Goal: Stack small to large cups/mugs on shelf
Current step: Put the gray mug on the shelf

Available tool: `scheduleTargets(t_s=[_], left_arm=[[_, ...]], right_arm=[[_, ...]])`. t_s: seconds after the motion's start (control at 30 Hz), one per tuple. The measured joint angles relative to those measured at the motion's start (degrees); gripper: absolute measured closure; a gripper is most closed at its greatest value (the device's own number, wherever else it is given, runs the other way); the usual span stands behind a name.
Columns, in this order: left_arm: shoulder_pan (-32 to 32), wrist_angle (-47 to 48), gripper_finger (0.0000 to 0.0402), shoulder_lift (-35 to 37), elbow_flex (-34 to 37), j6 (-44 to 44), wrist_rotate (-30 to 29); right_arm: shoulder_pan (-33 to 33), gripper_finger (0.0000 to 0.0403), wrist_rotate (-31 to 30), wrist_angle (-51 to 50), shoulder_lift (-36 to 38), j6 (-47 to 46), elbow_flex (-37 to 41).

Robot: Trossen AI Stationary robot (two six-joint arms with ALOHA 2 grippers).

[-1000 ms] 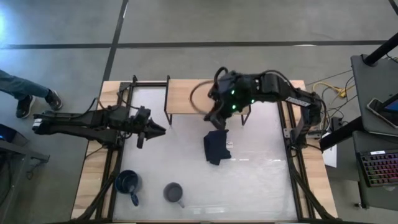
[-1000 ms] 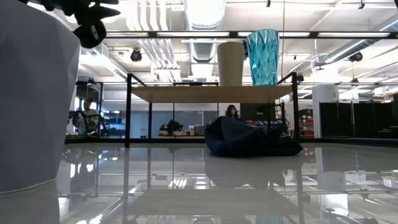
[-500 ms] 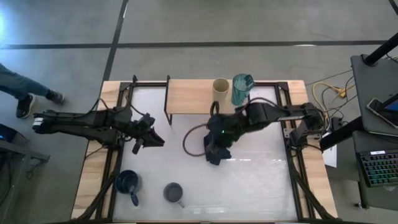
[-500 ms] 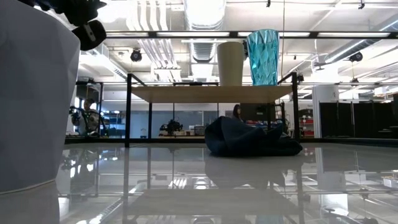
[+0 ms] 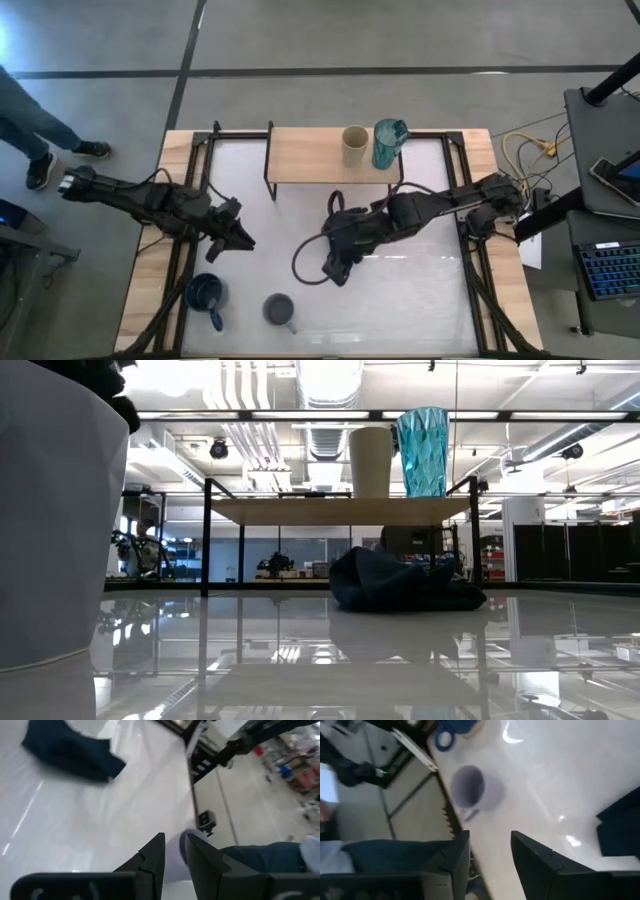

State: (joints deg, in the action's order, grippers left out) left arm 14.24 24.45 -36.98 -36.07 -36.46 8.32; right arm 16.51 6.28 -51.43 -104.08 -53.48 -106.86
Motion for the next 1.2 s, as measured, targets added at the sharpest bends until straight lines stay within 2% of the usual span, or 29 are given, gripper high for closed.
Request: scheduleTargets(t_s=[0.2, 0.3, 0.47, 0.67, 0.83, 1.07, 1.2], left_arm=[[8.99, 2.52, 0.0338, 0.66, -0.20, -3.63, -8.42], [12.36, 2.29, 0.0338, 0.65, -0.75, -4.27, -10.60], [16.26, 2.48, 0.0338, -1.32, -1.33, -8.12, -10.30], [20.92, 4.74, 0.0338, -4.37, -1.21, -12.64, -8.75], [24.60, 3.33, 0.0338, -7.35, -1.57, -14.28, -8.40], [27.16, -3.20, 0.0338, -12.30, -1.62, -14.44, -8.42], [27.29, -3.87, 0.0338, -14.99, -2.54, -14.98, -8.38]], right_arm=[[0.13, 0.0266, -1.00, 1.15, -0.76, 6.99, 1.50], [0.13, 0.0266, -2.37, 3.12, -0.76, 9.97, 1.56], [0.11, 0.0266, -1.52, 3.32, -1.83, 12.14, 1.06], [0.39, 0.0266, 4.57, 2.57, -5.77, 12.18, 1.26], [0.39, 0.0266, 5.53, 5.89, -7.72, 12.30, 1.25], [0.04, 0.0266, 7.39, 15.96, -8.72, 12.73, 0.90], [-1.00, 0.0266, 7.84, 16.06, -8.71, 12.78, -0.44]])
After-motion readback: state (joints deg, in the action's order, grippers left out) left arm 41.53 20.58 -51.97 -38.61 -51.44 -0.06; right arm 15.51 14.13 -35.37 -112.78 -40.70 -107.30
